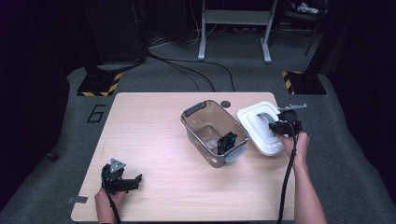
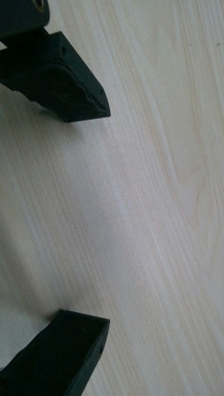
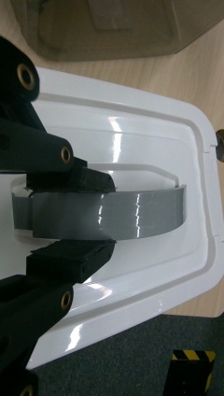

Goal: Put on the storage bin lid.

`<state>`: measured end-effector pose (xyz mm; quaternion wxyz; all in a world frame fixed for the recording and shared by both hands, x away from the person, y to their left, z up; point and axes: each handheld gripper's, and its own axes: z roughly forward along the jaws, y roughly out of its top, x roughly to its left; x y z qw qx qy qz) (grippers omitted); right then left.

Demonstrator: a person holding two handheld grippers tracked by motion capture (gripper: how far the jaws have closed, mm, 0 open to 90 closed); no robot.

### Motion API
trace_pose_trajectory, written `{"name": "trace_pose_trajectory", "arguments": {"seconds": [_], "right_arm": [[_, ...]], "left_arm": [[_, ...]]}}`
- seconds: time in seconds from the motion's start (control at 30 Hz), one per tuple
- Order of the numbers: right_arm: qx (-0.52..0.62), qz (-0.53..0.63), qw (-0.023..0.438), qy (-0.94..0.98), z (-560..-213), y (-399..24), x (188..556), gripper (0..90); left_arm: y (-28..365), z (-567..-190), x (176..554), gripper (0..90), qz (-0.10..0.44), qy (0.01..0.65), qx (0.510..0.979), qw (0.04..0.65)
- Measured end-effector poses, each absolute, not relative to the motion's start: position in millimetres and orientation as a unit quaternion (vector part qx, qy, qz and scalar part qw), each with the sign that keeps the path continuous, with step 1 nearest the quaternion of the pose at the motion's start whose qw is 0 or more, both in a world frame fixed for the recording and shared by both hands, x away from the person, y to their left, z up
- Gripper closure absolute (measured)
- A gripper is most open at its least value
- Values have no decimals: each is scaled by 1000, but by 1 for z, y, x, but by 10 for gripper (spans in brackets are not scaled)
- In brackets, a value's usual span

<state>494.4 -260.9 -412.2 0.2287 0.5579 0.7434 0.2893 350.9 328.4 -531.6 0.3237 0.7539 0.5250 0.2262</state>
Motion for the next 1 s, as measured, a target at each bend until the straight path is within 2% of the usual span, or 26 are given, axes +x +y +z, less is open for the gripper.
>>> {"name": "trace_pose_trajectory", "arguments": {"seconds": [0.23, 0.6, 1.0], "right_arm": [[554, 295, 245, 739, -383, -261, 486, 670], [534, 328, 237, 743, -344, -251, 477, 670], [498, 350, 225, 761, -319, -223, 470, 670]], "left_arm": [[328, -532, 351, 21, 229, 525, 752, 325], [328, -532, 351, 21, 226, 525, 754, 324], [328, -532, 351, 22, 227, 524, 755, 323]]}}
